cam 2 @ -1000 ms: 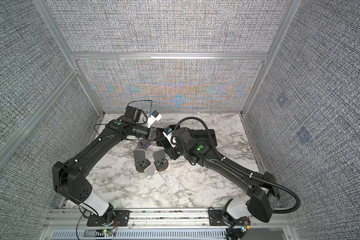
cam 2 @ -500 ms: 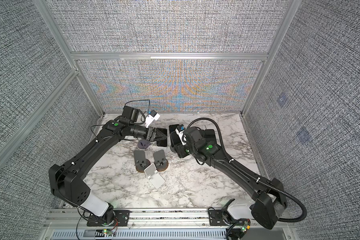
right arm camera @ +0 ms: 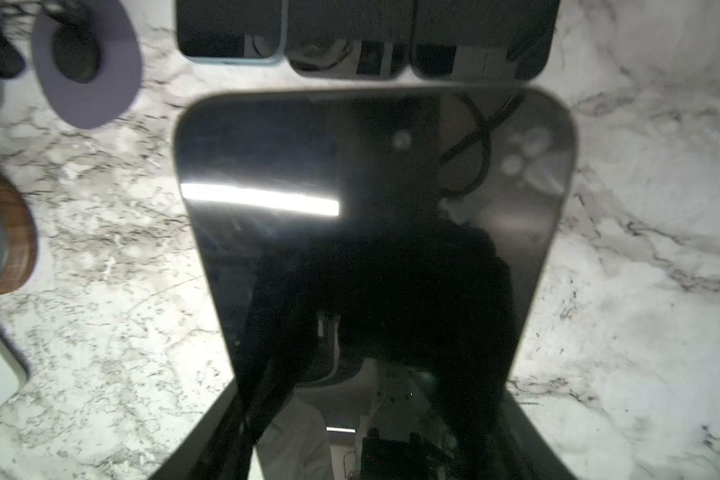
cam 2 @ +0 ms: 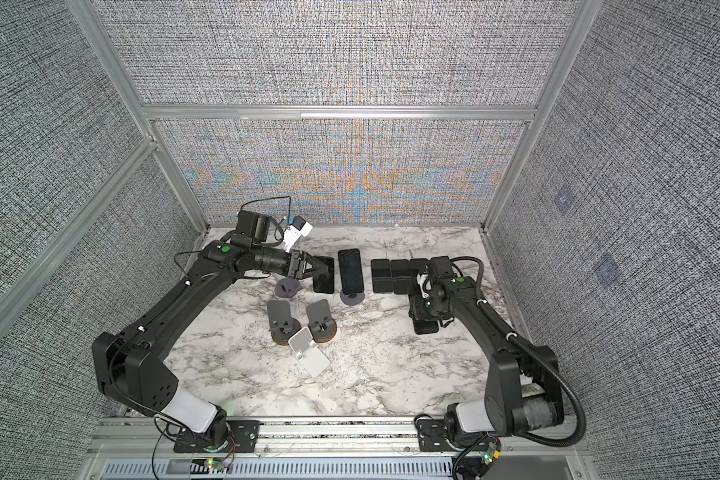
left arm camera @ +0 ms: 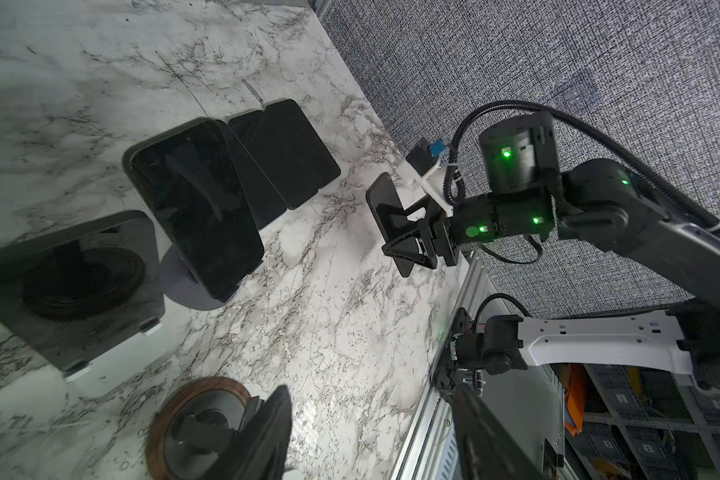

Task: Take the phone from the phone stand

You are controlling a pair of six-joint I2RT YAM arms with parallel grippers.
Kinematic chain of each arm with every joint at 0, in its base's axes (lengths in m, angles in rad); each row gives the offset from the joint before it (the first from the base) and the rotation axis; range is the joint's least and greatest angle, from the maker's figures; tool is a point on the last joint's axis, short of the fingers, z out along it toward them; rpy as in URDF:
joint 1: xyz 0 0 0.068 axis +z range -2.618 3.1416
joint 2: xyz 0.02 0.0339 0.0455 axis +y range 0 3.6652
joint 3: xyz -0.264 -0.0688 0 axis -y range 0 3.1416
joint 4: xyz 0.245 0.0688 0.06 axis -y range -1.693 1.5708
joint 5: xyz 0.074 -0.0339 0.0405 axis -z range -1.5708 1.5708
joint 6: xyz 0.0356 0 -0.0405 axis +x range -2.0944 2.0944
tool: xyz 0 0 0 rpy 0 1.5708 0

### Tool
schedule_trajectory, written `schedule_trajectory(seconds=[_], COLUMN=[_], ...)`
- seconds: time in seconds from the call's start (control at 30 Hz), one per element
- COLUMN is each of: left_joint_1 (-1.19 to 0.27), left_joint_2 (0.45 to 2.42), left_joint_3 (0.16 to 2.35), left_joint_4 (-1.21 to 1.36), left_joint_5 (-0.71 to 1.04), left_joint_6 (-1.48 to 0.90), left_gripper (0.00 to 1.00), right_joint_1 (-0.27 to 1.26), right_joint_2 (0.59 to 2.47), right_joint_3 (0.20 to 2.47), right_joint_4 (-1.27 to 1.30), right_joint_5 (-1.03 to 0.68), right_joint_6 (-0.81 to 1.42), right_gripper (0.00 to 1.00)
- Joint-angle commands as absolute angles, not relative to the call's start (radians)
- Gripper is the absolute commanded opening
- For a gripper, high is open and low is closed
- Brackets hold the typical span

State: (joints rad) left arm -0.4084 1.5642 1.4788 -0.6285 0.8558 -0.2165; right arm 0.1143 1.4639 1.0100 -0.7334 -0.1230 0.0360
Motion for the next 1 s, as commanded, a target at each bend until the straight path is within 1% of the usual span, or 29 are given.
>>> schedule_trajectory(seconds=[0.0, 0.3, 0.47, 0.6, 0.67, 0.73, 0.87, 0.97], left_joint_1=[-0.402, -0.394, -0.39, -0.387, -0.388, -0.387, -0.385, -0.385], left_joint_2=[1.566, 1.556, 1.549, 1.553, 1.557, 1.558, 1.545, 1.544], left_joint_3=[1.476, 1.476, 1.473, 1.473, 1.473, 1.475, 1.474, 1.474], left_joint_4=[-0.618, -0.636, -0.634, -0.636, -0.637, -0.637, -0.634, -0.638], left_joint_5=[0.865, 0.844, 0.842, 0.842, 0.847, 0.85, 0.848, 0.847], left_joint_6=[-0.204, -0.175, -0.173, -0.173, -0.173, -0.173, -0.171, -0.169], left_gripper=[0.63, 0.65, 0.66, 0.66, 0.67, 0.67, 0.68, 0.68], right_joint_1=[0.054, 0.006, -0.012, -0.013, -0.013, -0.015, -0.015, -0.015], right_joint_2=[1.532, 1.75, 1.798, 1.824, 1.842, 1.856, 1.866, 1.88], right_joint_3=[1.034, 1.117, 1.142, 1.165, 1.177, 1.183, 1.185, 1.199], right_joint_4=[-0.753, -0.775, -0.775, -0.77, -0.774, -0.775, -0.759, -0.765], right_joint_5=[-0.201, -0.197, -0.174, -0.171, -0.167, -0.155, -0.155, -0.16], right_joint_6=[-0.022, -0.087, -0.092, -0.093, -0.091, -0.087, -0.091, -0.081], right_gripper=[0.31, 0.34, 0.35, 0.37, 0.4, 0.44, 0.58, 0.62])
